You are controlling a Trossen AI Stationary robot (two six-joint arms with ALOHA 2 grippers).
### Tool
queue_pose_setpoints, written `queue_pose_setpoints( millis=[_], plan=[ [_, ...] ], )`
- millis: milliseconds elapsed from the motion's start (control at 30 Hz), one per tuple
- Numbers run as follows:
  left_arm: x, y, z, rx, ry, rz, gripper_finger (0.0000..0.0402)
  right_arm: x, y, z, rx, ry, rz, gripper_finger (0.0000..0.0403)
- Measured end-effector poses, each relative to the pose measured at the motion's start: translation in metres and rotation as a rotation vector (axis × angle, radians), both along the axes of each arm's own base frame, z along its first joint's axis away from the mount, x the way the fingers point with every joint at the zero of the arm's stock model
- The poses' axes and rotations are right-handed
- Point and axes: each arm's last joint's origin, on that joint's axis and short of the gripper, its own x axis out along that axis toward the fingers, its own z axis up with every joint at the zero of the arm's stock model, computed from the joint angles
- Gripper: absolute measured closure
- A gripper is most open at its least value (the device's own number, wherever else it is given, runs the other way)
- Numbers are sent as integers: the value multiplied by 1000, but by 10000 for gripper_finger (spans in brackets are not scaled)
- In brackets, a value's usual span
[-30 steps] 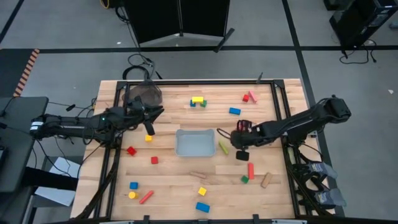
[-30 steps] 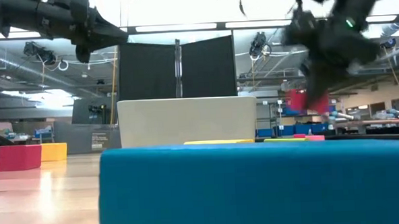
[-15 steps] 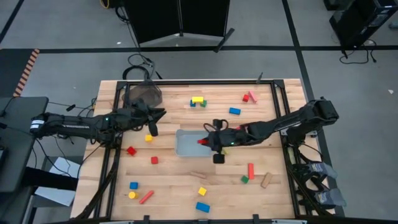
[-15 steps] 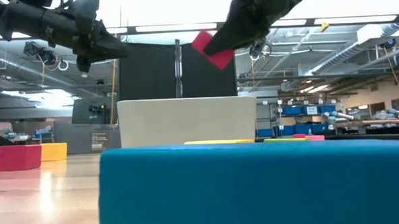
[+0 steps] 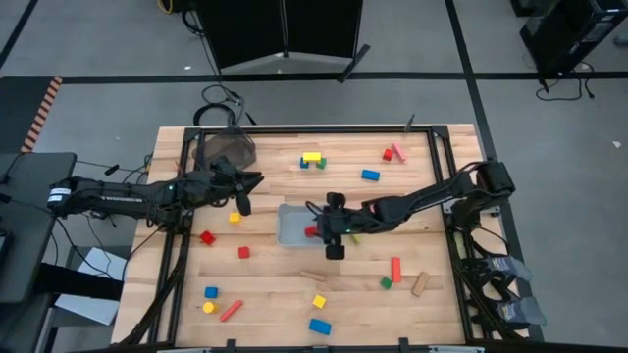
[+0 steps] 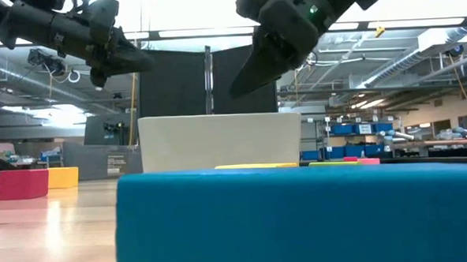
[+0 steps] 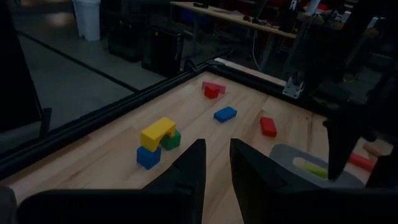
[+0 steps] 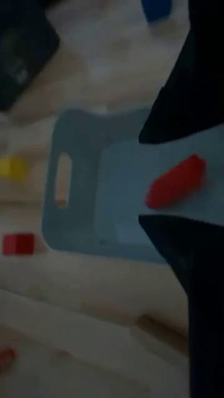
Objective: Sort blocks by size
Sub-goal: Put the top yellow cube block into the black bin
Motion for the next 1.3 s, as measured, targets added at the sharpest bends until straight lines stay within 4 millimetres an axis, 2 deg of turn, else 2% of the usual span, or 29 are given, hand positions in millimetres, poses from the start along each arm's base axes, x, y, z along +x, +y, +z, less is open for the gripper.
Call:
queue_pose_setpoints(
  millis=[100,200,333,433,533,667,833,933,1033,1200,1300],
  plan=[
    [0,0,0,0,-1,0,321,-7,-1,16,-51,-39,-46,160],
    [0,0,0,-3,-2,1,321,-21,0,36,-117,-100,-89,151],
    [0,0,-1,-8,7,2,321,-51,-2,59,-134,-185,-133,154],
    [-1,1,-4,-38,27,35,321,-78,-6,66,-121,-244,-206,160],
    [-5,2,-8,-97,111,97,321,-104,-9,61,-82,-288,-289,164],
    [-8,1,-5,-147,254,125,320,-131,-9,42,10,-354,-392,165],
    [2,-2,13,-157,353,9,306,-145,-7,19,115,-416,-422,163],
    [8,-2,13,-165,534,-22,290,-148,-6,13,130,-426,-418,165],
    [13,-2,2,-182,730,-22,271,-148,-6,12,125,-421,-414,165],
    [29,-4,-26,-241,922,-103,238,-148,-7,12,81,-409,-395,162],
    [32,-5,-41,-256,1050,-123,219,-148,-7,12,79,-407,-396,161]
  ],
)
